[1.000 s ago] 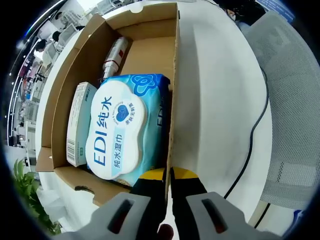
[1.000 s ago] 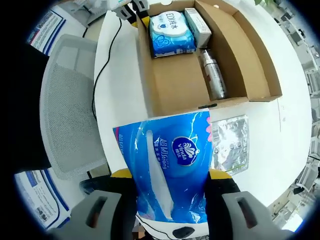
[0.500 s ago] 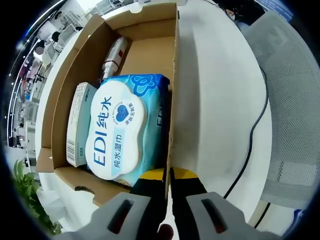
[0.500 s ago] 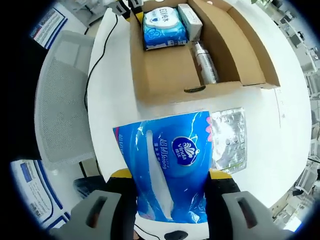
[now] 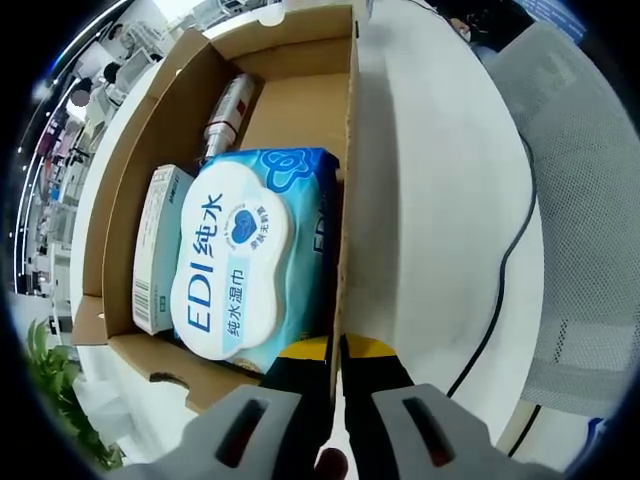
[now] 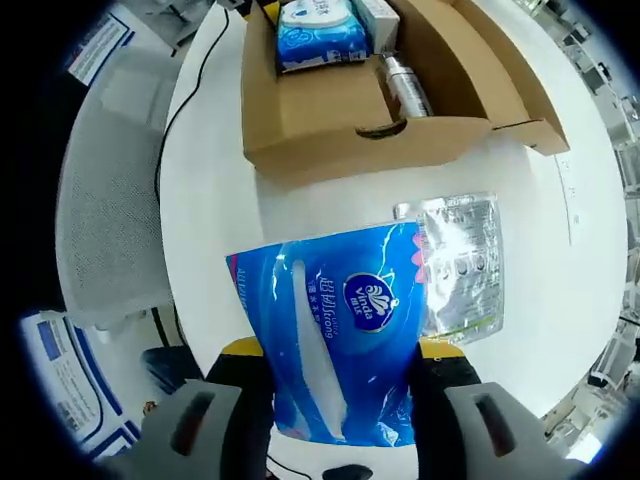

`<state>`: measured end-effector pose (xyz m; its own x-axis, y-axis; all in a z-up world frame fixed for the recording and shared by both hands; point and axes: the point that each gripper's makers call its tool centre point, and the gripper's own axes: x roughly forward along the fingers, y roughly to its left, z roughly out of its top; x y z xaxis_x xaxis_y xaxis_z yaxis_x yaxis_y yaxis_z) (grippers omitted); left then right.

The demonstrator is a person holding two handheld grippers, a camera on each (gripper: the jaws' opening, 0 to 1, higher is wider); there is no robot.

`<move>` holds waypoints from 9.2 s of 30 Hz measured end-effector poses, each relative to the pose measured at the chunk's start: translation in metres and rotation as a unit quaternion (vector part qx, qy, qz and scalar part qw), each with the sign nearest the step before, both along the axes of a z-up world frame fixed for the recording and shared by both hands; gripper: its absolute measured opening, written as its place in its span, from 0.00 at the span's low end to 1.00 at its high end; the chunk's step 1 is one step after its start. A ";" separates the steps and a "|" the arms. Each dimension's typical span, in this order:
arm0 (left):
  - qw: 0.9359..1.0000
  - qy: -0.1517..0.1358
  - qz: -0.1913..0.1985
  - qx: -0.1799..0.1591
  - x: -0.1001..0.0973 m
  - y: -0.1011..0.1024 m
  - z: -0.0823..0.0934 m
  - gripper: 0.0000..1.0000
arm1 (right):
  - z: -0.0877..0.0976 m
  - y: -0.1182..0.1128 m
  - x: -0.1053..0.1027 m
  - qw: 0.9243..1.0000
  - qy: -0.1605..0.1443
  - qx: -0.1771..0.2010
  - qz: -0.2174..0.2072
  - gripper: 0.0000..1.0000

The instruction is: Operate the shoe box by opening the lid, removing the specified soft item, and placing it in the target area until the item is outside and the box remains undamaged.

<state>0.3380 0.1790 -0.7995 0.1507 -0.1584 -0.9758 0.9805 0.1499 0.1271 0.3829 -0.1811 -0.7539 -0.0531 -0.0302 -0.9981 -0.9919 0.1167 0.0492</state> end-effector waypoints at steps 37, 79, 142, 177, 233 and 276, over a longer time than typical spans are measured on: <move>1.000 0.006 0.002 0.002 0.006 0.002 0.000 0.01 | 0.009 0.008 0.074 1.000 -0.016 0.010 -0.010 0.52; 1.000 0.006 0.008 0.002 0.003 0.002 -0.003 0.01 | -0.035 0.011 0.111 0.999 -0.011 0.015 0.027 0.56; 1.000 0.007 0.005 0.022 -0.002 0.010 0.001 0.01 | 0.102 0.058 0.029 0.951 -0.234 0.180 -0.091 0.50; 1.000 0.007 0.009 0.024 -0.001 0.011 0.000 0.01 | 0.128 0.111 0.002 0.866 -0.364 0.263 -0.219 0.41; 1.000 -0.003 0.004 0.024 -0.002 0.008 0.000 0.02 | 0.051 0.170 -0.002 0.885 -0.347 0.242 -0.195 0.37; 1.000 0.001 0.006 0.024 -0.002 0.008 -0.001 0.02 | 0.016 0.172 0.065 0.922 -0.303 0.195 -0.143 0.36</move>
<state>0.3363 0.1872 -0.8006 0.1504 -0.1088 -0.9826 0.9789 0.1553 0.1326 0.4479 -0.0091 -0.7381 0.5685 0.2663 -0.7784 -0.7819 0.4692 -0.4105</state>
